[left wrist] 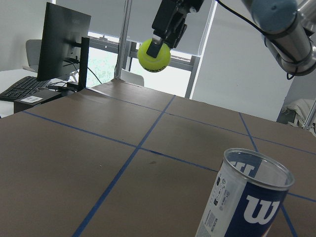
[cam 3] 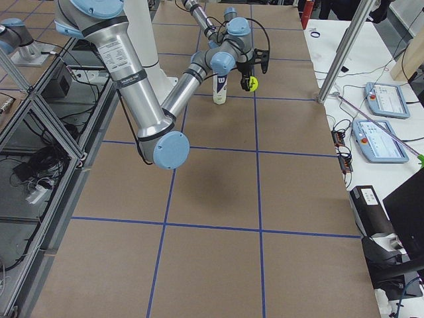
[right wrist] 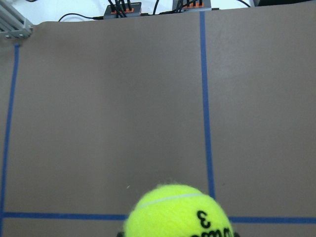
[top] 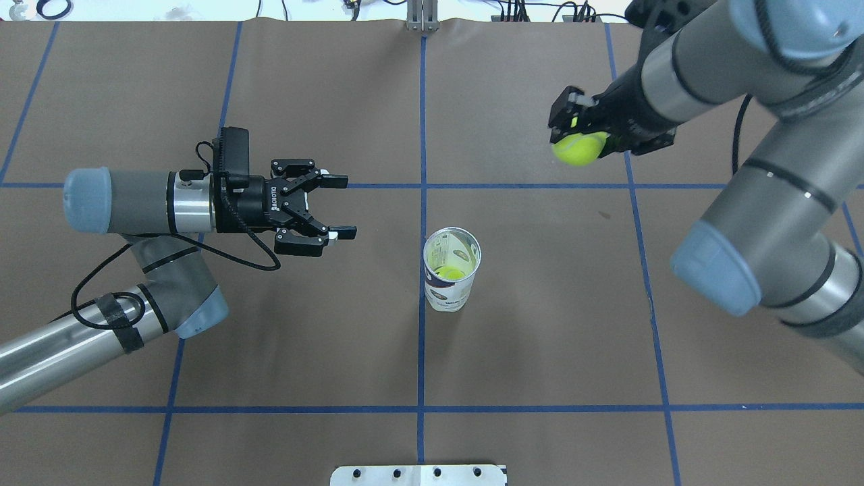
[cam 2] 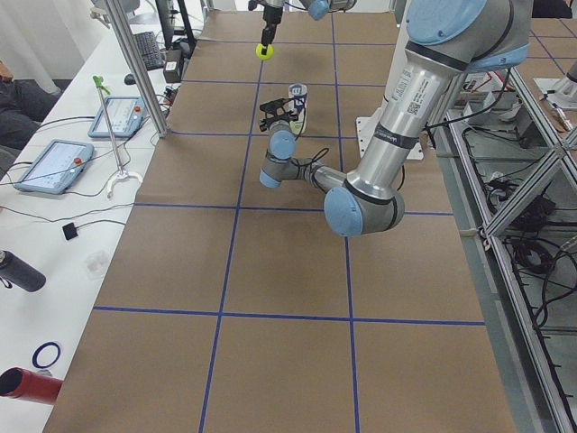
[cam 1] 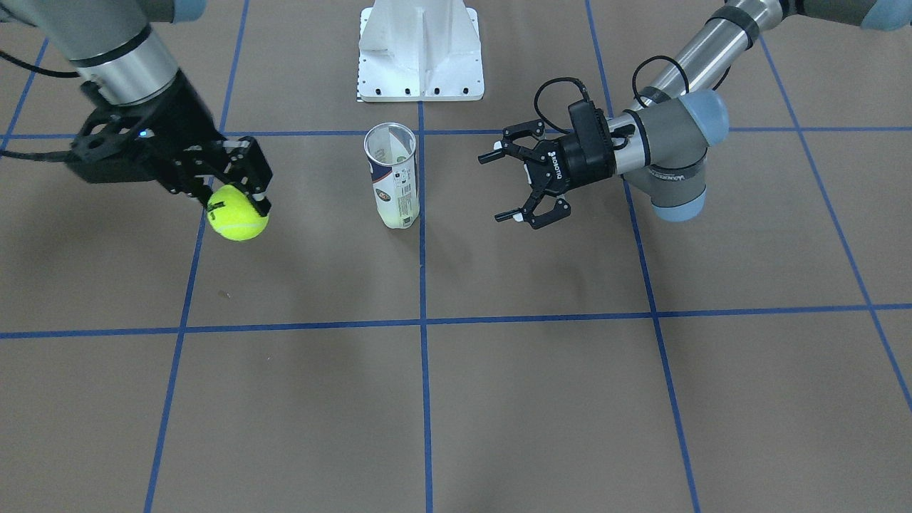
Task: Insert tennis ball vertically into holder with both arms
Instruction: 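Carry the second ball with the right gripper above the can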
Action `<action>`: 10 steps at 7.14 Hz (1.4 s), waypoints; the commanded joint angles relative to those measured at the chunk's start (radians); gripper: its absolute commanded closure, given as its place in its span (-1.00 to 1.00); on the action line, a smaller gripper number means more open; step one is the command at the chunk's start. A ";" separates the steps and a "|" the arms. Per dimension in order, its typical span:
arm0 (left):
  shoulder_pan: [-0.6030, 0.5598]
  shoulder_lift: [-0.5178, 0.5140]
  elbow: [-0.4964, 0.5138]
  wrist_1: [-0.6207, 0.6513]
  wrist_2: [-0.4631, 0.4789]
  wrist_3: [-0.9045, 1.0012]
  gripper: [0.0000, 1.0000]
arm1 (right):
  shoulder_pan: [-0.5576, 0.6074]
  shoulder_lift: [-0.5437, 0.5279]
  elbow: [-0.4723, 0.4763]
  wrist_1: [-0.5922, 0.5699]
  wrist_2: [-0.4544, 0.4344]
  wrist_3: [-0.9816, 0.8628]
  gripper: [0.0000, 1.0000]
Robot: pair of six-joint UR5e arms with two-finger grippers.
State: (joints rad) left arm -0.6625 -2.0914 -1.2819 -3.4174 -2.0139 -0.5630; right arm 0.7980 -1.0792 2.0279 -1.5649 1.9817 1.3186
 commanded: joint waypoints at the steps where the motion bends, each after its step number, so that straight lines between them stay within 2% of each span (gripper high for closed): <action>1: 0.006 -0.001 -0.002 0.004 0.000 0.000 -0.99 | -0.173 0.050 0.107 -0.115 -0.133 0.151 1.00; 2: 0.007 -0.001 -0.002 0.004 0.000 0.000 -0.99 | -0.219 0.098 0.147 -0.207 -0.161 0.195 1.00; 3: 0.007 -0.001 -0.001 0.004 0.001 0.000 -0.99 | -0.268 0.129 0.155 -0.243 -0.202 0.235 1.00; 4: 0.007 -0.001 -0.001 0.004 0.001 0.002 -0.99 | -0.316 0.139 0.155 -0.248 -0.248 0.264 1.00; 7: 0.007 0.001 -0.001 0.004 0.001 0.002 -0.99 | -0.322 0.200 0.132 -0.294 -0.276 0.264 1.00; 9: 0.007 0.002 -0.001 0.003 0.001 0.002 -0.99 | -0.322 0.237 0.085 -0.291 -0.302 0.254 0.66; 10: 0.009 0.002 -0.001 0.003 0.001 0.002 -0.99 | -0.322 0.246 0.071 -0.291 -0.310 0.254 0.09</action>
State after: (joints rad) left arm -0.6545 -2.0896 -1.2824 -3.4144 -2.0126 -0.5615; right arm 0.4757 -0.8500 2.1226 -1.8560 1.6826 1.5746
